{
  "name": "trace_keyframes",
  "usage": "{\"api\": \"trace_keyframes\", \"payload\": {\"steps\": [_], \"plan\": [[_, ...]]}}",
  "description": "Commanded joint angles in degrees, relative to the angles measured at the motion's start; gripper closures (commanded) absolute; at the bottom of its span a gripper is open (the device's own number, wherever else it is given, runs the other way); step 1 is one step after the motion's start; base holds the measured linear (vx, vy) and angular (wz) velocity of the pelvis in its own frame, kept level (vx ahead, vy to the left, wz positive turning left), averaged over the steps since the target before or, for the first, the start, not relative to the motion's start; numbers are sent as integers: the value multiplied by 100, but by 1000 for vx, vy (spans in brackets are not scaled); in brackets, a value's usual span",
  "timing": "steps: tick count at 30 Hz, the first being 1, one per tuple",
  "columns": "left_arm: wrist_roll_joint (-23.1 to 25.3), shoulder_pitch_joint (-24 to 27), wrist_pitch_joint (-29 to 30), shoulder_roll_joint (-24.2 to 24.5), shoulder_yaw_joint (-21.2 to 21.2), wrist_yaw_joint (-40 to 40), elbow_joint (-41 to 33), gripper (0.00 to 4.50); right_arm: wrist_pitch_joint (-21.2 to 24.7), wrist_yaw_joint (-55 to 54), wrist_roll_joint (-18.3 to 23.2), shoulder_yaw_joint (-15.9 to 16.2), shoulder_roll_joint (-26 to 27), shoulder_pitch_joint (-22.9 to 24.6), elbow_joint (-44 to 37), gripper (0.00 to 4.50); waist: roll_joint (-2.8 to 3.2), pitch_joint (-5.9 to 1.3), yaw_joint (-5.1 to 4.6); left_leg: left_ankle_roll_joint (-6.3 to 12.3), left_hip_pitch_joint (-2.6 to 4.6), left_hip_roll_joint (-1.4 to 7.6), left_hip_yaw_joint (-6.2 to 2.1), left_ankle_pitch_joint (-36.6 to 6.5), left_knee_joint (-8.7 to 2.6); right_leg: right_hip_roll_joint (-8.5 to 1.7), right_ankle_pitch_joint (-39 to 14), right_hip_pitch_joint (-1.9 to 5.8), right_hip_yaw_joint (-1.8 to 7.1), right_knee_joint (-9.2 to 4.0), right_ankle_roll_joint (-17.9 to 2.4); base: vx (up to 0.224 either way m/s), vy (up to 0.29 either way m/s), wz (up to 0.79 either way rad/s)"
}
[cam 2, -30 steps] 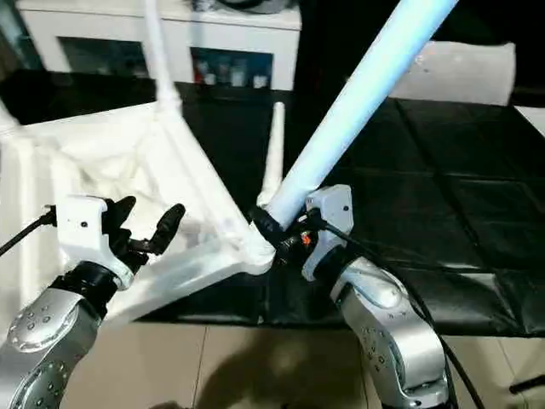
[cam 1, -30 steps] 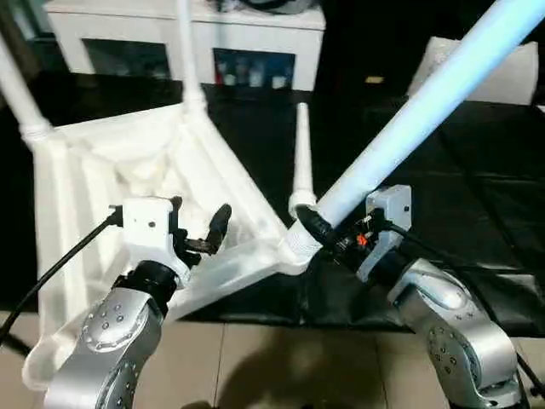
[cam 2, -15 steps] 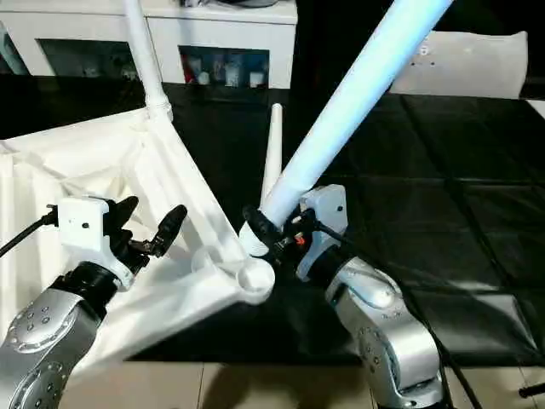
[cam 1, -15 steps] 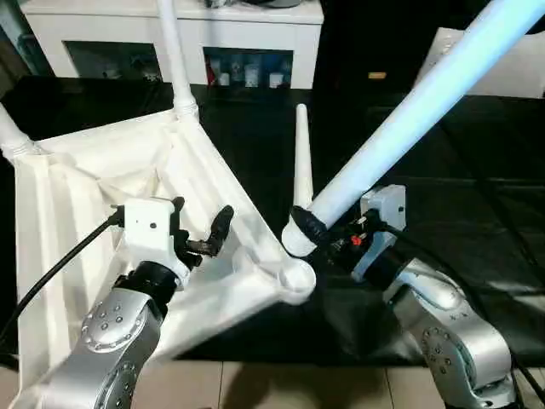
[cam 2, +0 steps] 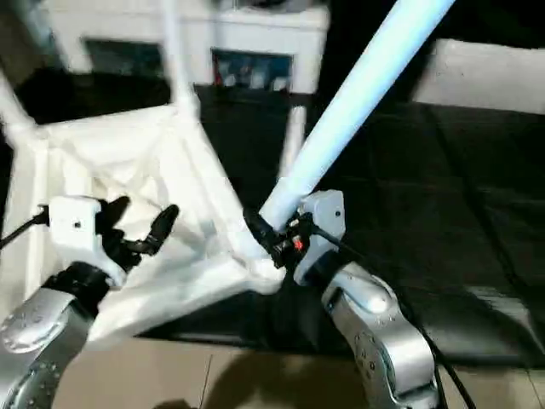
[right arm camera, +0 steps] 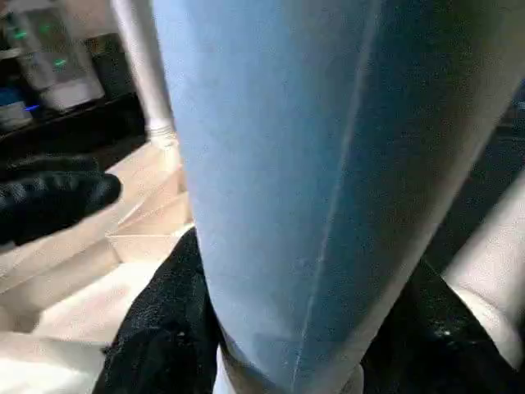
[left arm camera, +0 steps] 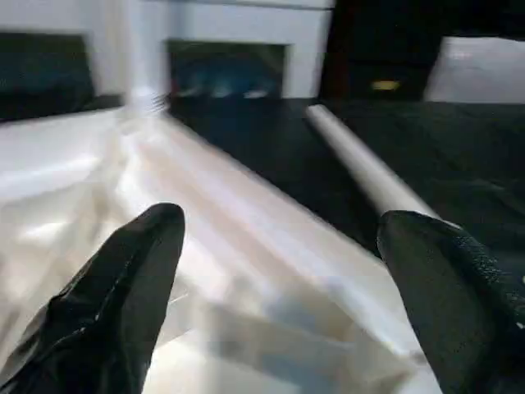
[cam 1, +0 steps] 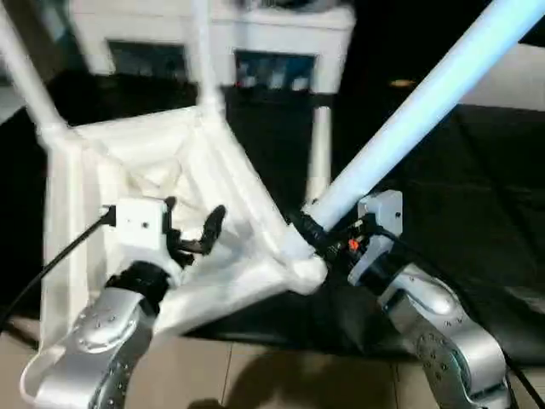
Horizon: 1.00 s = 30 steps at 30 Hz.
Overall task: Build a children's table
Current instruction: Pick table leg
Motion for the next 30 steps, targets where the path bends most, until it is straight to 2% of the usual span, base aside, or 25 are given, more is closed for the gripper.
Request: {"api": "trace_keyframes", "payload": {"steps": [1,2,3,4,5,6,7,8,9,10,11,12,13,14,15,16,17,18,20,23,24,25,26,28,30], "plan": [[185,-92,50,111,-88,36,88,35,18,-20,-48,8,-25,37,-107,262,-76,-106,33,-85,-10,-105,-83,-1131,-150,-415,-3478,131,763,-975,-269,-131,49,-60],[342,-163,122,212,-204,67,119,35,-21,-27,-113,30,-37,37,-112,262,-53,-138,-26,-119,14,-126,-135,-998,-284,-145,-3295,40,675,-896,-139,-131,49,-60],[380,-209,188,193,-214,132,158,35,-24,-62,-122,17,-13,40,-106,262,32,-168,-91,-257,121,-71,-178,-1020,-396,33,-2834,-109,476,-792,-101,-115,65,-57],[376,-220,199,173,-206,151,170,35,-24,-77,-121,9,-3,40,-102,262,141,-169,-288,-379,396,109,-257,-1369,-552,351,-1886,-381,24,-634,-153,-127,61,-50],[277,-238,201,44,-122,210,185,35,-23,-132,-118,-35,30,24,-69,262,106,-188,-314,-142,129,260,-572,-1501,-830,130,-1065,-73,-256,-306,-372,-127,61,-50],[237,-245,192,-16,-78,227,187,35,-26,-164,-112,-49,31,12,-51,262,276,-278,-476,102,169,697,-784,-1095,-1016,-133,-114,-50,-502,-157,-773,-113,37,-15],[216,-257,201,-54,-40,249,186,35,-22,-163,-105,-49,12,1,-43,262,323,-241,-585,604,29,978,-808,-822,-1124,-306,51,-32,-761,-62,-996,-73,-6,14],[204,-262,253,-43,-53,229,179,35,-39,-161,-116,-45,-5,-11,-36,262,342,-255,-629,1189,-44,918,-683,-712,-1031,-433,144,20,-926,-89,-1127,-73,-6,14],[208,-268,279,-25,-71,209,173,35,-39,-160,-111,-62,-14,-29,-20,262,317,-274,-635,1385,-83,762,-560,-756,-900,-512,141,78,-922,-238,-1223,-59,-76,6],[211,-268,295,2,-92,175,166,35,-40,-158,-107,-78,-23,-46,-2,262,136,-243,-630,1255,-244,191,-240,-1166,-587,-589,-666,174,-879,-759,-1425,-66,-86,0],[219,-268,345,42,-123,142,157,35,-28,-145,-87,-97,-34,-68,25,262,31,-278,-593,1020,-227,-125,-116,-1199,-302,-635,-1714,171,-862,-929,-1245,-66,-86,0],[243,-266,425,101,-167,106,155,35,35,-132,-55,-133,-47,-103,74,262,11,-266,-517,598,-194,-137,-194,-1014,-245,-796,-3686,58,-790,-1080,-602,-56,-97,-1],[246,-266,455,113,-177,97,157,35,44,-130,-53,-146,-48,-114,91,262,-33,-267,-500,459,-271,-115,-229,-905,-279,-826,-4139,86,-760,-1083,-263,-32,-128,0],[234,-273,534,121,-190,88,163,35,38,-115,-50,-181,-54,-143,133,262,-46,-332,-458,233,-358,-79,-268,-511,-378,-721,-3892,72,-792,-1022,264,-32,-128,0],[259,-282,638,159,-215,88,174,35,1,-92,-84,-215,-89,-182,189,262,-42,-339,-450,226,-358,-76,-261,-427,-412,-669,-3552,65,-809,-1007,291,-20,-113,5],[267,-297,742,183,-228,85,183,35,-49,-53,-109,-254,-114,-227,240,262,9,-355,-450,211,-371,-58,-267,-257,-471,-594,-2858,80,-844,-939,155,-11,-92,7],[238,-305,854,202,-228,57,188,35,-130,14,-90,-303,-146,-289,299,262,45,-345,-446,219,-414,-21,-293,-163,-524,-574,-2314,116,-867,-885,-32,-11,-92,7],[140,-303,904,165,-175,30,188,7,-123,47,-35,-337,-157,-333,324,262,61,-332,-441,226,-424,-10,-294,-222,-534,-562,-2243,110,-879,-895,-97,-13,-58,3],[-24,-321,908,276,-156,-214,178,0,-142,96,27,-382,-195,-449,401,262,96,-327,-443,168,-402,20,-308,-421,-547,-541,-2095,96,-889,-872,-294,0,0,0],[-76,-397,994,616,-269,-576,199,0,-245,96,-28,-408,-237,-601,542,262,74,-303,-441,162,-373,47,-325,-599,-593,-535,-1955,85,-886,-848,-438,0,0,0],[-201,-484,1147,794,-257,-819,271,0,185,204,128,-386,-349,-688,570,262,102,-302,-435,150,-358,54,-335,-593,-603,-533,-1830,98,-882,-824,-499,0,0,0],[-220,-549,1151,956,-304,-1020,335,0,253,267,182,-389,-374,-726,594,262,77,-302,-421,149,-335,75,-339,-552,-617,-534,-1639,100,-870,-810,-562,0,0,0],[-288,-619,1121,1179,-359,-1353,411,0,233,370,199,-377,-408,-780,642,262,115,-310,-399,139,-326,84,-339,-483,-620,-550,-1421,102,-854,-779,-671,0,0,0],[-370,-644,1133,1271,-358,-1540,434,0,179,449,178,-357,-434,-814,681,262,117,-324,-384,108,-329,86,-322,-365,-615,-571,-1147,120,-832,-742,-836,0,0,0],[-530,-646,1184,1749,-552,-2202,421,0,121,635,163,-285,-512,-870,760,262,128,-345,-365,94,-341,96,-329,-162,-617,-590,-777,153,-823,-686,-993,0,0,0]]}}
